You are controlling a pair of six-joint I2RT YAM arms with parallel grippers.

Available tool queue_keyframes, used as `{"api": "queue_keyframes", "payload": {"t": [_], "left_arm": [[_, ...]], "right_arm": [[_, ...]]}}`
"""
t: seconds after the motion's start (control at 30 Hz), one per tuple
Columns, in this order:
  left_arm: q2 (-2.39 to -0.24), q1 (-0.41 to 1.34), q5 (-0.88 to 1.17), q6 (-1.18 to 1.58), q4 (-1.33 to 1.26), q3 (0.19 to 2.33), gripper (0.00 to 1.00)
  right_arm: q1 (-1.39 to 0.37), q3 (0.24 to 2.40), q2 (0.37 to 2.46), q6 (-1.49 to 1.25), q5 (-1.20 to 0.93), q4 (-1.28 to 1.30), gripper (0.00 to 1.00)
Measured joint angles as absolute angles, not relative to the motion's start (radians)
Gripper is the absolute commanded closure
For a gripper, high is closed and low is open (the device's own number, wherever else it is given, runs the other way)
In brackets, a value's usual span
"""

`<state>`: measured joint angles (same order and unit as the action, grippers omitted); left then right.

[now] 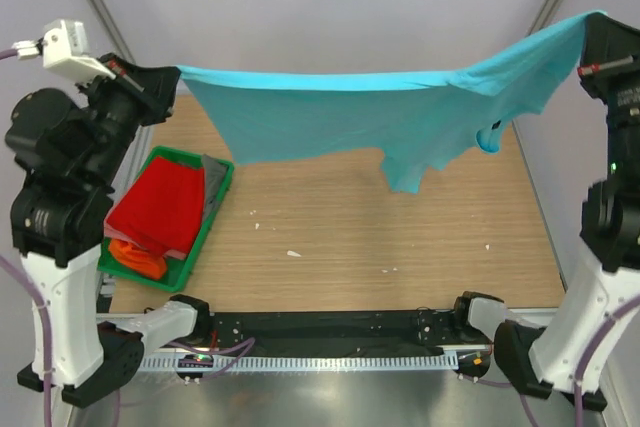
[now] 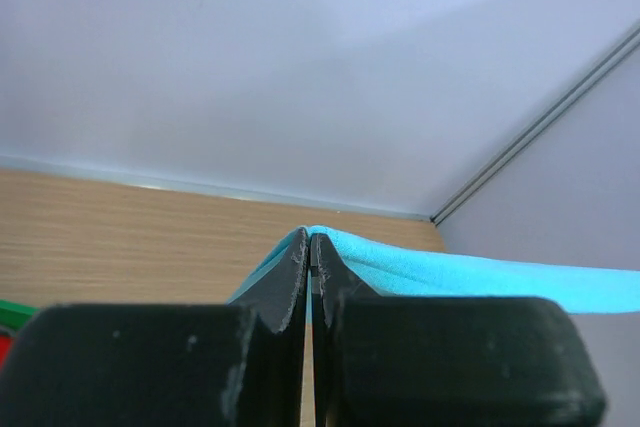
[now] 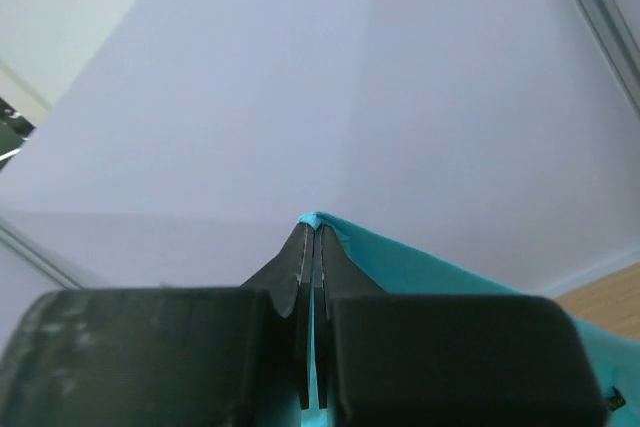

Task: Fold and stack the t-shirts
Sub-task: Flatten the tshirt out

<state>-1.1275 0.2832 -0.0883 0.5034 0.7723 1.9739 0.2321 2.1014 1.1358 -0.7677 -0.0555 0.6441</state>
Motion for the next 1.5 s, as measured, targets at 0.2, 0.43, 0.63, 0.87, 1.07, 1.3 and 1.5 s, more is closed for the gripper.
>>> {"api": "queue_keyframes", "payload": {"t": [0.2,0.43,0.63,0.87,1.07,1.3,1.5], "left_arm": [[-1.026,0.319,-0.094,0.472,0.760,1.993,1.00],[-1.012,0.371,-0.139,0.415,0.737,2.056,1.00],[-1.093,0.385,-0.192,0.353,0.699,2.001,1.00],[-1.324,0.367,-0.202,0.307,0.508,1.745,1.00],[-1.680,0.308,-0.151,0.296,0.363,1.587,1.00],[-2.179,0.245,-0.072,0.278,0.247,1.736,1.00],[-2.323,0.201,-0.039,0.281,0.242,1.866,1.00]], "right_arm": [[0.233,2.106,0.938,-0.710,0.000,0.582,0.99],[0.233,2.147,0.890,-0.683,0.031,0.486,0.99],[0.233,1.902,0.929,-0.706,0.030,0.377,0.99],[0.233,1.587,1.164,-0.722,0.012,0.195,0.99],[0.233,1.293,1.405,-0.713,-0.038,0.025,0.99],[0.234,1.332,1.790,-0.660,-0.148,-0.050,0.99],[0.235,1.434,1.953,-0.653,-0.221,-0.067,0.99]]}}
